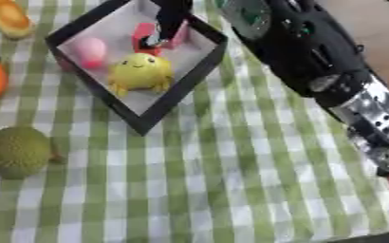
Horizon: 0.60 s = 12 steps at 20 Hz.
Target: Pick up objects on the table and place them in the box.
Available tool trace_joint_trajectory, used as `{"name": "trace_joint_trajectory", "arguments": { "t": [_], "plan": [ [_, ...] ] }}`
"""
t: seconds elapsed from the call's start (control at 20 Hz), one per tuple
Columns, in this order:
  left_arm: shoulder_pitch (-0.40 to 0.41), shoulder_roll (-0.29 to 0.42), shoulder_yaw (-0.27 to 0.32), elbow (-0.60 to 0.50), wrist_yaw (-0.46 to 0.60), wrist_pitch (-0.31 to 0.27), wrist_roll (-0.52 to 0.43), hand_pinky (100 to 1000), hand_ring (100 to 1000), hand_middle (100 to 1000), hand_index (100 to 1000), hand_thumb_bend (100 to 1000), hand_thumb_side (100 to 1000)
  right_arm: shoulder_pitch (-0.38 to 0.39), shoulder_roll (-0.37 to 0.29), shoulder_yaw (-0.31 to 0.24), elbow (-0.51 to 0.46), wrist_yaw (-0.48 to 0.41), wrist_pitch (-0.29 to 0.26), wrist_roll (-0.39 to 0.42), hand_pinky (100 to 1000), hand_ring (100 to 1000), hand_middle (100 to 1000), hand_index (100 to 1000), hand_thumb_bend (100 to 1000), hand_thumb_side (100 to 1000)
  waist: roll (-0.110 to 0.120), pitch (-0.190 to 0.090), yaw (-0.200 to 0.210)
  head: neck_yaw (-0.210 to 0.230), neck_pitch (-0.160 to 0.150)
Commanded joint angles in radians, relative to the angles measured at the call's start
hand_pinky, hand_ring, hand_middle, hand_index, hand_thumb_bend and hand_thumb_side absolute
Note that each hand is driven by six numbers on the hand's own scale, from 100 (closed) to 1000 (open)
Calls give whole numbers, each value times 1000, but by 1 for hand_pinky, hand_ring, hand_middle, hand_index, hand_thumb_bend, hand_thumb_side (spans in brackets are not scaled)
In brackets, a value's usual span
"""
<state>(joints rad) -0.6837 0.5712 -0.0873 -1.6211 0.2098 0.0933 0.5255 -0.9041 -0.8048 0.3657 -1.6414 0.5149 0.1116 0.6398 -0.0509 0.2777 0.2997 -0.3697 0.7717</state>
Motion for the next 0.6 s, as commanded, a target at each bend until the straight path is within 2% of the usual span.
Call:
{"name": "trace_joint_trajectory", "arguments": {
  "t": [0.05, 0.2, 0.3, 0.35, 0.5, 0.6],
  "plan": [
    [-2, 46, 15, -10, -5, 1, 6, 784, 848, 808, 806, 744, 700, 34, -110, -73, -163, -87, 53, -62, 861, 847, 831, 876, 323, 256, 7, -37, -8, 27, -2],
    [11, 75, 14, -9, -11, 5, 4, 784, 848, 808, 806, 745, 700, 125, -204, -157, -315, -204, 135, -162, 860, 835, 817, 865, 171, 301, 7, -43, -28, 60, -2],
    [14, 95, 8, -7, -15, 11, -3, 785, 848, 808, 807, 747, 701, 186, -255, -201, -348, -275, 155, -244, 861, 836, 817, 865, 100, 362, 9, -47, -40, 77, -2],
    [14, 103, 5, -6, -17, 14, -7, 785, 848, 808, 807, 747, 701, 214, -274, -218, -353, -306, 153, -281, 861, 836, 817, 865, 100, 362, 10, -48, -43, 82, -2],
    [11, 129, -7, -6, -15, 25, -25, 784, 848, 807, 807, 750, 700, 319, -311, -273, -358, -397, 145, -412, 858, 836, 817, 869, 103, 440, 16, -47, -55, 96, -2],
    [15, 158, -25, -11, -5, 38, -46, 785, 848, 807, 809, 751, 704, 387, -315, -307, -358, -459, 149, -512, 844, 819, 801, 856, 100, 438, 20, -45, -61, 102, -2]
  ]
}}
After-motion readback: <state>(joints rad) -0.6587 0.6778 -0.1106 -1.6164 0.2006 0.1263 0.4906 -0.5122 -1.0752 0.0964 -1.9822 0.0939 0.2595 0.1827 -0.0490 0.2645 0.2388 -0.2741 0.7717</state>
